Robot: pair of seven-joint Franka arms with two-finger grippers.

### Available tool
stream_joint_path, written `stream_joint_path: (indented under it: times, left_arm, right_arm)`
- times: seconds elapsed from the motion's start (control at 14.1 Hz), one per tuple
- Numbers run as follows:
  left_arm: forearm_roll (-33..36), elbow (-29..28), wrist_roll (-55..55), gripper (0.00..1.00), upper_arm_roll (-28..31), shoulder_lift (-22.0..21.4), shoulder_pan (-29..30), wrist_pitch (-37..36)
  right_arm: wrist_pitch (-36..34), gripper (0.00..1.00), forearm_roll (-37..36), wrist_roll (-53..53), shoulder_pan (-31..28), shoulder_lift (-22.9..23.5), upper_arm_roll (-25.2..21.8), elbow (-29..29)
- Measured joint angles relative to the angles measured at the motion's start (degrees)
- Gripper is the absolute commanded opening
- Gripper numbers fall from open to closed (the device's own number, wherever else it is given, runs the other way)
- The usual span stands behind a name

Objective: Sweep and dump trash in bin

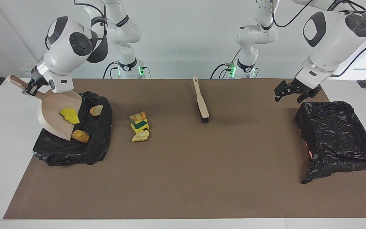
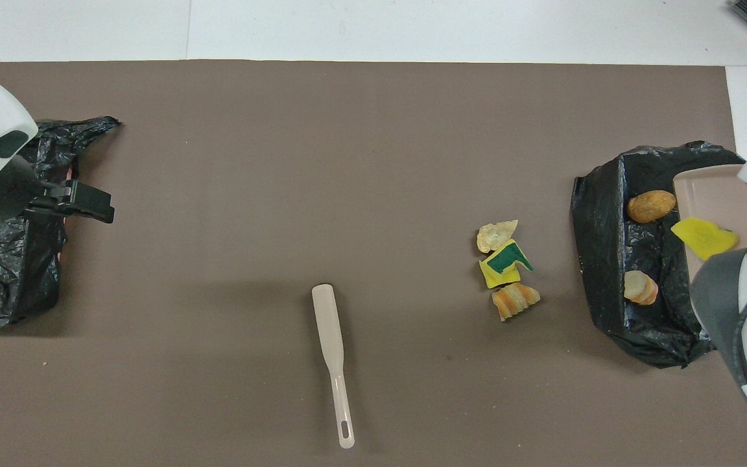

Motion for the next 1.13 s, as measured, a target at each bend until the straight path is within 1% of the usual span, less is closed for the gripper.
stream_joint_path:
  times: [0.14,0.35,0.5,0.71,0.85,1.13]
  left_arm:
    - [0.46,1.59,0.51,1.00,-0.01,-0.17,0.00,-2.16]
    - [0.57,1.77,0.86,1.00,-0.05,-0.44,0.00,-2.49]
    - [0.57,1.77,0.86,1.00,-0.21,-0.44,-0.01,-2.49]
    - [0.60,1.77,0.86,1.00,-0.09,-0.44,0.08,-2.49]
    - [0.61,1.77,0.86,1.00,-0.08,-0.44,0.12,-2.49]
    - [0.69,1.82,0.86,1.00,-0.08,-0.45,0.12,-2.18]
  right_arm:
    - [-4.29,0.00,-0.62,0.51,1.95,-0.14,0.01,0.37]
    - [-10.04,0.00,-0.74,2.38,4.62,-0.68,0.49,0.62]
    - [-11.08,0.00,-1.43,2.51,5.41,-1.09,0.84,0.39]
    - [-13.87,0.00,-6.40,6.63,8.17,-0.75,0.95,-1.85]
    - [-14.13,0.00,-8.78,7.68,9.20,-0.44,1.08,-2.89]
    - [-15.15,0.00,-11.82,7.68,11.55,1.36,1.14,-3.17]
